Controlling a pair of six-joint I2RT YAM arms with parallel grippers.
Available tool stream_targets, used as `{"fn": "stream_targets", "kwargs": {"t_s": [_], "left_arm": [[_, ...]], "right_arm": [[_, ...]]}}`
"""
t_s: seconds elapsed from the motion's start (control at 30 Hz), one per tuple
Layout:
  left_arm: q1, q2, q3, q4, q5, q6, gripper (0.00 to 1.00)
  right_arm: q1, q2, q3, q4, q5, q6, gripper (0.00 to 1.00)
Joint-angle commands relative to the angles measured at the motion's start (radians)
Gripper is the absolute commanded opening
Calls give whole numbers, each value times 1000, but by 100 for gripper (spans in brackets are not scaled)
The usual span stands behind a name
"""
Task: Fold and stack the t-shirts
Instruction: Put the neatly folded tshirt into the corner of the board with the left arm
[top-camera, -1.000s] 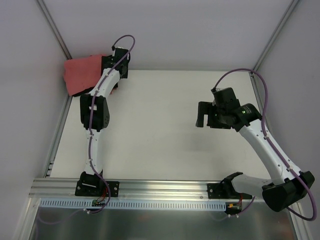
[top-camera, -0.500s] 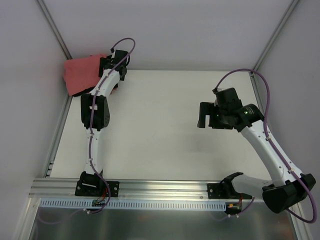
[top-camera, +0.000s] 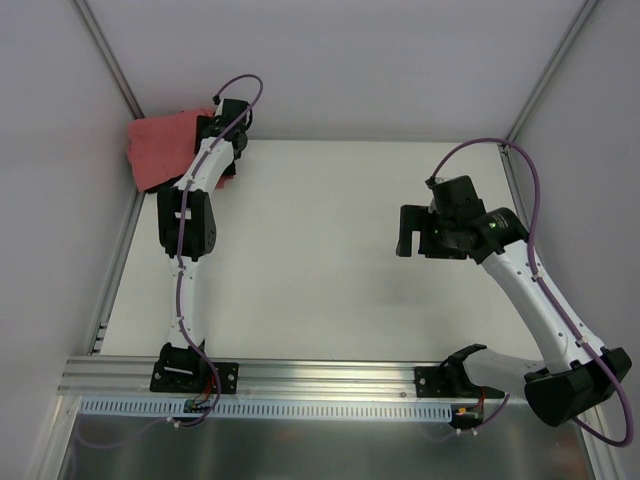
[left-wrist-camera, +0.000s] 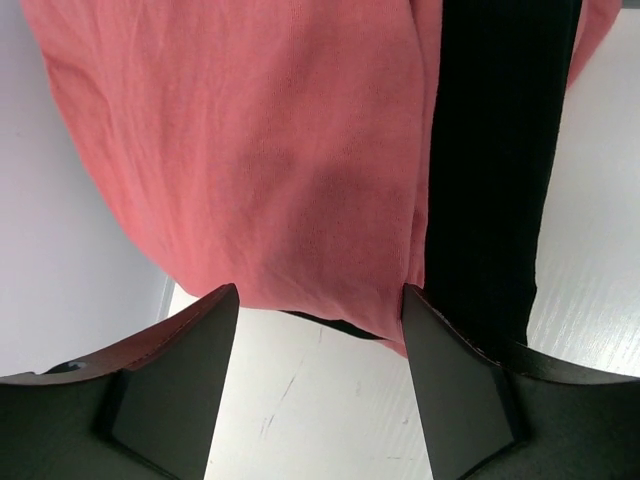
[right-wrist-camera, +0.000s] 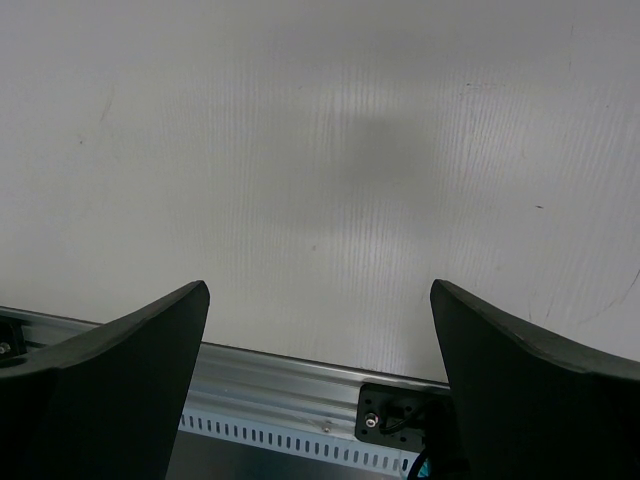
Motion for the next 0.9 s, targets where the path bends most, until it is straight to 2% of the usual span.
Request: {"fn": "stream_targets", "kwargs": {"t_s": [0.0, 0.13, 0.2, 0.23, 0.33, 0.37, 0.5, 0.87], "left_arm": [[6, -3, 25, 11, -8, 16, 65], [8, 3, 20, 5, 4, 12, 64], [8, 6, 22, 3, 14, 10, 59], [8, 8, 23, 2, 18, 9, 48], [8, 9, 22, -3, 29, 7, 31], [8, 11, 23, -3, 34, 6, 22], [8, 9, 26, -12, 47, 1, 0], [-41, 3, 29, -24, 115, 18, 0]], "right_arm": [[-9, -23, 47, -15, -1, -16, 100], [-12, -25, 46, -18, -3, -20, 99], [-13, -23, 44, -20, -4, -20, 99], [-15, -23, 43, -21, -4, -20, 99], [-16, -25, 39, -23, -4, -20, 100], [-18, -25, 38, -23, -4, -20, 100], [-19, -22, 39, -20, -4, -22, 99], [-22, -12, 27, 0, -24, -10, 99]]}}
